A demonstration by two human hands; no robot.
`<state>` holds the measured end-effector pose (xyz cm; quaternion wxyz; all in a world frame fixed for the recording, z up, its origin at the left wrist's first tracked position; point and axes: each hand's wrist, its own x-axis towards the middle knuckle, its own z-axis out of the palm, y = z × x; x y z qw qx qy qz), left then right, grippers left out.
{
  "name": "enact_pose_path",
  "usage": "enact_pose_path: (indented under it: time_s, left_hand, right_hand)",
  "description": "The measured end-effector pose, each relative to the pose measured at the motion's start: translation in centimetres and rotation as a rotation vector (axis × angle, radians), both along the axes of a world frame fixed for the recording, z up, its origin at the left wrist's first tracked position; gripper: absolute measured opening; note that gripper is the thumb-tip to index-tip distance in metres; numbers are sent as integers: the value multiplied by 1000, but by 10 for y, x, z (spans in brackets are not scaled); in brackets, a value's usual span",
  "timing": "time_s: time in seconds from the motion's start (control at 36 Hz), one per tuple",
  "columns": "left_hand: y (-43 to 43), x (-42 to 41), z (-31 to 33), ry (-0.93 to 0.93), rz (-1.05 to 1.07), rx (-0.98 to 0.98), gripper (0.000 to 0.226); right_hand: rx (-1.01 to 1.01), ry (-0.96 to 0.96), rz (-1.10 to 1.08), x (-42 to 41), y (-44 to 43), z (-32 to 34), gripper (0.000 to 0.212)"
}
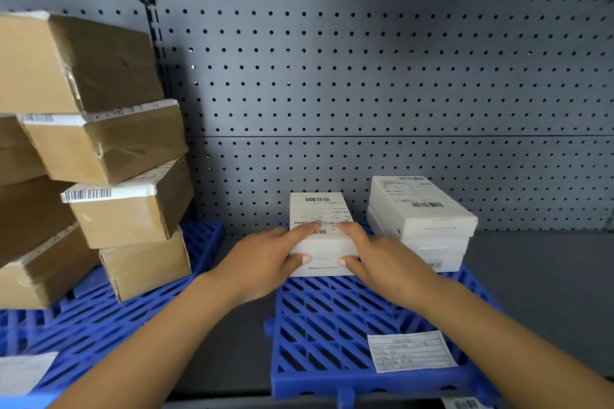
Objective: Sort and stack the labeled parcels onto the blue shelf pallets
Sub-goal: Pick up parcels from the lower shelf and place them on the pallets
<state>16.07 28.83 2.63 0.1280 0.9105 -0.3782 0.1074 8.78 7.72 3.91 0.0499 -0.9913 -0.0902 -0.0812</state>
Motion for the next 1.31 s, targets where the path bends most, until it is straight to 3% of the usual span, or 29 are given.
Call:
enact_pose_path:
  time_s: [0.42,0.67,0.92,1.31]
  left_hand:
    - [-6,-1,1,72,-4,47,67]
    - [-11,-8,4,-109,94,118,64]
    - [-15,-14,14,-120,147,163,68]
    - [-50,-51,37,-258,2,28,84]
  right_hand:
    - [-40,-24,-24,0,-2,5,50]
    - [-6,-57,-14,1,-2,2,51]
    - [6,-89,21,-7,-4,5,57]
    - [18,-513,137,-61,-62,14,46]
